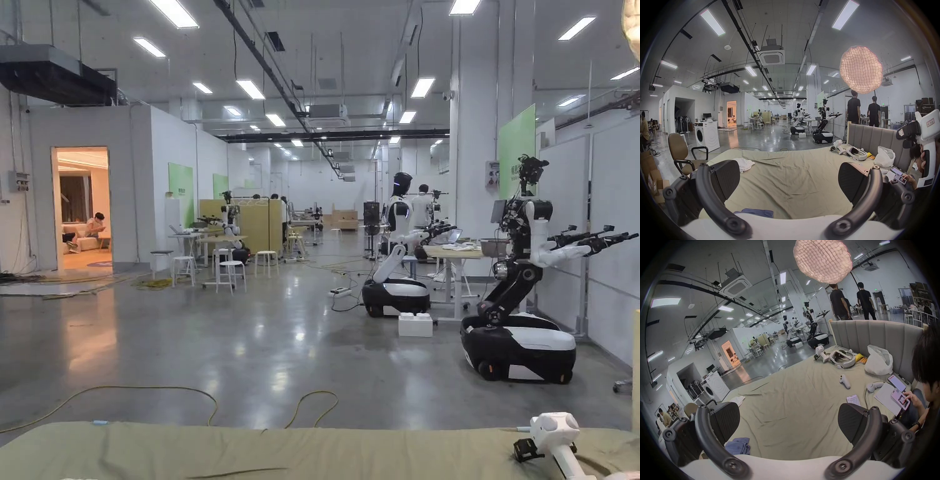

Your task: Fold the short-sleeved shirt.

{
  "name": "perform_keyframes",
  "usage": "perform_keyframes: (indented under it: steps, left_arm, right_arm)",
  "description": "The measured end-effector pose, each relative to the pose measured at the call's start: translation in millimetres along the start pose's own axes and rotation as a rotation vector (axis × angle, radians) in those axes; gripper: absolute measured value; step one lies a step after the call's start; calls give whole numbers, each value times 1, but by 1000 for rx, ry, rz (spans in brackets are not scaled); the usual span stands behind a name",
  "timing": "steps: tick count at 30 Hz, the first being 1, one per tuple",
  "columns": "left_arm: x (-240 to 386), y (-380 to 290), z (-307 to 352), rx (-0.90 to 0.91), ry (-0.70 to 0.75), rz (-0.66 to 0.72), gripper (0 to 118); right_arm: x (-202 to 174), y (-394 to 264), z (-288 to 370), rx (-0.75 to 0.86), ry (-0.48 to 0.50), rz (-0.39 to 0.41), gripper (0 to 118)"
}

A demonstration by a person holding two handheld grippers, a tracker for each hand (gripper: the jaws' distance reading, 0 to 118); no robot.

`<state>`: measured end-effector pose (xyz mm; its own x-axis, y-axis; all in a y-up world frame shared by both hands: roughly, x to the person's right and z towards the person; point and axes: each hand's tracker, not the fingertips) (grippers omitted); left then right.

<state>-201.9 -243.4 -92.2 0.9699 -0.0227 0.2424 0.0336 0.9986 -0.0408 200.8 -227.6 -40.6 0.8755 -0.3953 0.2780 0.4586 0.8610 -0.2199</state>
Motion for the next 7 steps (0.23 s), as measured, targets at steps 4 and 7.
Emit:
perform_keyframes:
  steps: [4, 7]
  left_arm:
    - [0, -1, -1, 0, -4, 10, 118]
    - [1, -1, -4, -7, -13, 20, 118]
  right_arm:
    - [1, -2, -6, -4, -54, 0, 118]
    - [5, -4, -12, -42, -39, 17, 118]
